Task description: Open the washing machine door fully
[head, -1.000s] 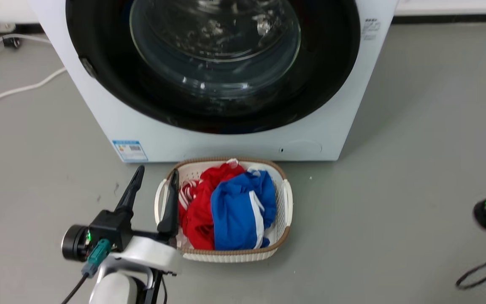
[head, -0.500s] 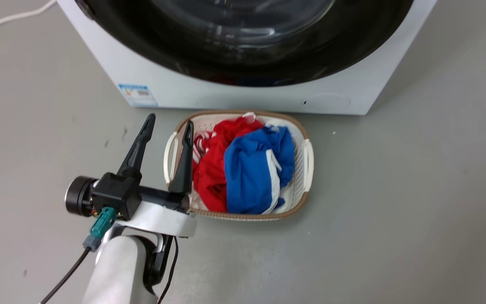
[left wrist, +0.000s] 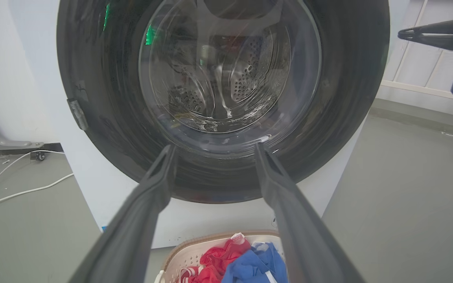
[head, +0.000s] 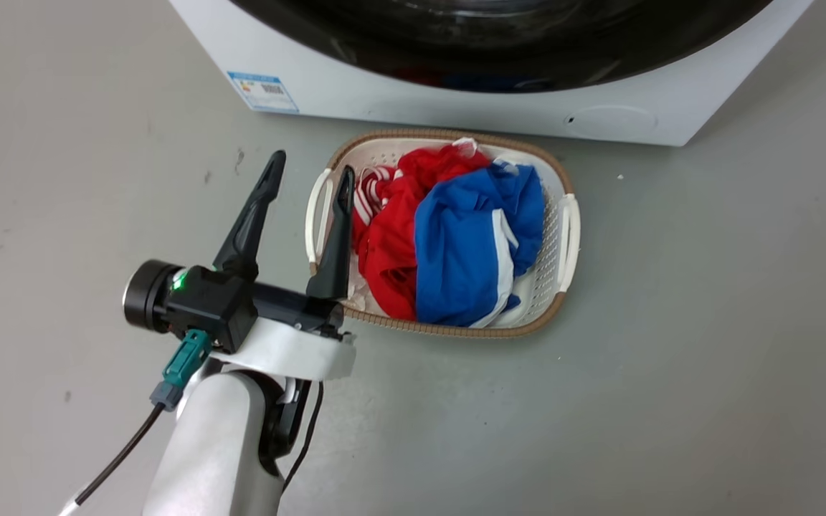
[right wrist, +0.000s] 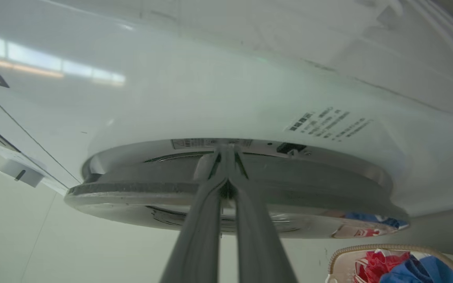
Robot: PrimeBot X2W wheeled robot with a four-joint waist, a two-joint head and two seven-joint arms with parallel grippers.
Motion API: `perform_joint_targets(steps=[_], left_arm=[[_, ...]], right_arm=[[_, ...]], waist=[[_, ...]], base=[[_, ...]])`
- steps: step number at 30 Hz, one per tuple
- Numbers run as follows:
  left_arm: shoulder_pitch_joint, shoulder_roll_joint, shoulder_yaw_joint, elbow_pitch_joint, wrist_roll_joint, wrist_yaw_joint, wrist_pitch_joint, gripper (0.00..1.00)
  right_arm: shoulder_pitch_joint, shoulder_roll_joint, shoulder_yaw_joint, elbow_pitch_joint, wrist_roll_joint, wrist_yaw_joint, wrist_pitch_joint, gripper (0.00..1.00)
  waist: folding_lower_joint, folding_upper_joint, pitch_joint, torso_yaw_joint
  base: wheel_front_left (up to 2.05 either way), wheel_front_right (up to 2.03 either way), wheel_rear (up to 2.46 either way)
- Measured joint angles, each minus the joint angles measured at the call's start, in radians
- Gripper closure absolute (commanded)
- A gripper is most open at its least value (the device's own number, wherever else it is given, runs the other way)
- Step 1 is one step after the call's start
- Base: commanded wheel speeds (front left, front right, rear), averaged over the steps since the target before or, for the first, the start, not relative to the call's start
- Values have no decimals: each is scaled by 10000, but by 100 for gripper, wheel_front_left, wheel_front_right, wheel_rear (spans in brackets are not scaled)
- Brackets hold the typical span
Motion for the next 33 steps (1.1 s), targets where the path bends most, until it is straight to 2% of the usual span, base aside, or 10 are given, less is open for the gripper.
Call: perform_joint_targets(steps=[8,14,17,33], left_arm=[[-259,-2,-255,-155,-73,163,0,0],[-280,-2,-428,-136,-151,257,-2,0],[-298,-2,-476,-117,-176,291,0,0],[-195,-6,-416,263,-146,288,0,0]], right_arm=[[-1570,257,650,1068,-523,0,518,100],[-1921,276,821,1490,-704,0,826,100],[-1931,251,865,1544,-675,0,1356,100],[54,259,1363,686,-291,0,4443,100]], waist=[[0,0,529,287],[-1,0,634,384],[0,0,633,381],[-1,0,-207,73]], base=[[0,0,0],[0,0,0],[0,0,0],[0,0,0]])
